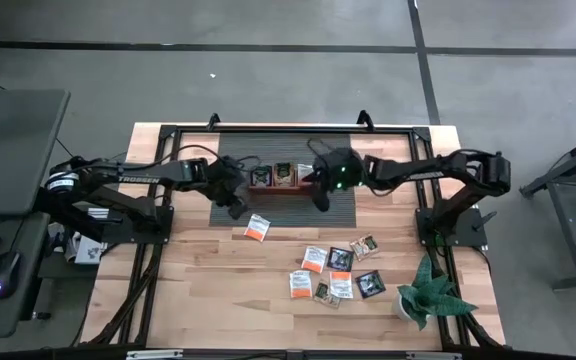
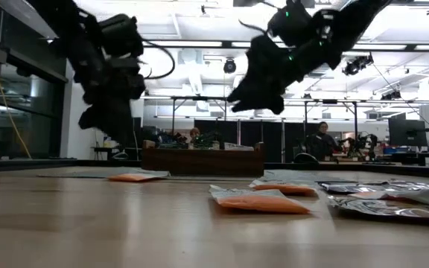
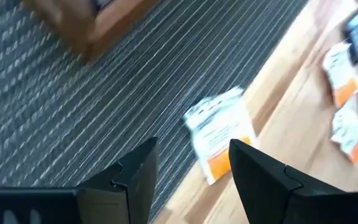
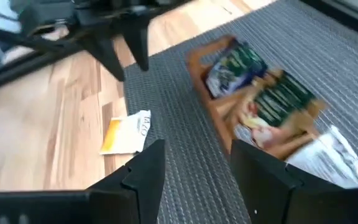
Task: Pick & Place Tea
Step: Put the orange tea bag into the right section of the wooden organizer
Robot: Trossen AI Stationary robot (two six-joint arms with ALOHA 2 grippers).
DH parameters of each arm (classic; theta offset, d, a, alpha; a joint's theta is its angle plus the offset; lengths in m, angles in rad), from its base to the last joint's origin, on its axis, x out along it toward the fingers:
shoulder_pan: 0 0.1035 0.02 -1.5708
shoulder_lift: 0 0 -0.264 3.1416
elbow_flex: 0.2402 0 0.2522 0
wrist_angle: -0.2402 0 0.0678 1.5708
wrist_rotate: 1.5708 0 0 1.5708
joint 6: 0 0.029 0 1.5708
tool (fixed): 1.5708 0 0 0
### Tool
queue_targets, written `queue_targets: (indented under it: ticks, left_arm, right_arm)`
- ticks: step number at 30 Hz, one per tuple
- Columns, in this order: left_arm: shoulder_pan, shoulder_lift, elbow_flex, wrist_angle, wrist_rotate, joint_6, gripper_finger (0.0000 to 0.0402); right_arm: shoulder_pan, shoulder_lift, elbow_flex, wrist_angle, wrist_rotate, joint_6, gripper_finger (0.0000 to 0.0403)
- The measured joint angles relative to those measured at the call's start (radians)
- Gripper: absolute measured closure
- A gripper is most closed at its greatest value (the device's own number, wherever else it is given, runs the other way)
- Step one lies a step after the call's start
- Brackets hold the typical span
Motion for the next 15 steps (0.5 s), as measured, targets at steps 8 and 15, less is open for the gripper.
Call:
queue_targets:
  ticks: [8, 15]
  left_arm:
    - [-0.008, 0.0, -0.085, 0.095, 0.069, -0.001, 0.0208]
    - [-0.021, 0.0, -0.096, 0.105, 0.048, 0.004, 0.0208]
  right_arm:
    - [0.121, 0.128, 0.077, -0.013, 0.106, 0.007, 0.0224]
    - [0.165, 0.3, 0.25, -0.051, 0.094, -0.002, 0.0224]
